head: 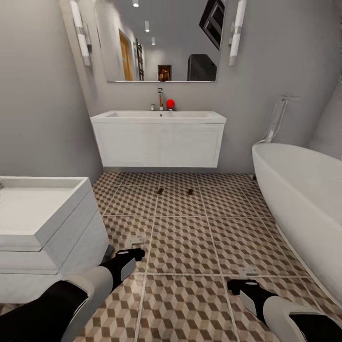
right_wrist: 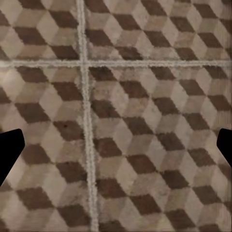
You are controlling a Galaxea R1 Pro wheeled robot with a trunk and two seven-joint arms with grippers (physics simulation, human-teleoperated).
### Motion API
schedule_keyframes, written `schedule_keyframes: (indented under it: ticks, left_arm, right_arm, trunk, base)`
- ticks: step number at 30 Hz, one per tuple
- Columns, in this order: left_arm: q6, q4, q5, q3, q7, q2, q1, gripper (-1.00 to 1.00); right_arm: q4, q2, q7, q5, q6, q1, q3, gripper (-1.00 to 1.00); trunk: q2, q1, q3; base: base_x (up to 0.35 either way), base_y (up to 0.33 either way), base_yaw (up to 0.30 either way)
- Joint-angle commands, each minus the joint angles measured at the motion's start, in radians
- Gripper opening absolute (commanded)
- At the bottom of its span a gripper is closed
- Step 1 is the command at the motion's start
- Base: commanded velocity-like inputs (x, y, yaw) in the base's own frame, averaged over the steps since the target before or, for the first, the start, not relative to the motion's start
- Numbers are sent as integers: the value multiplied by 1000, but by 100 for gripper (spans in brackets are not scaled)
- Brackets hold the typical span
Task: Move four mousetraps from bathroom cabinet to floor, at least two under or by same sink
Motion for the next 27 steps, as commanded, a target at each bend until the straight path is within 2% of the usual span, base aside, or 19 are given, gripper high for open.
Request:
schedule_keyframes:
  ticks: [1,16,27]
  left_arm:
    - [4,0,7,-9,4,1,8,100]
    - [-6,1,12,-9,5,24,103,100]
    - [-12,1,51,-9,5,46,128,100]
  right_arm:
    - [2,-3,-2,1,1,4,2,100]
    - [3,-19,3,0,-4,39,2,100]
    - [2,-20,4,2,-15,60,2,100]
  trunk:
    - [0,-1,3]
    - [3,-7,61]
    - [6,-12,104]
  base:
    - [0,0,0]
    - [0,0,0]
    - [0,0,0]
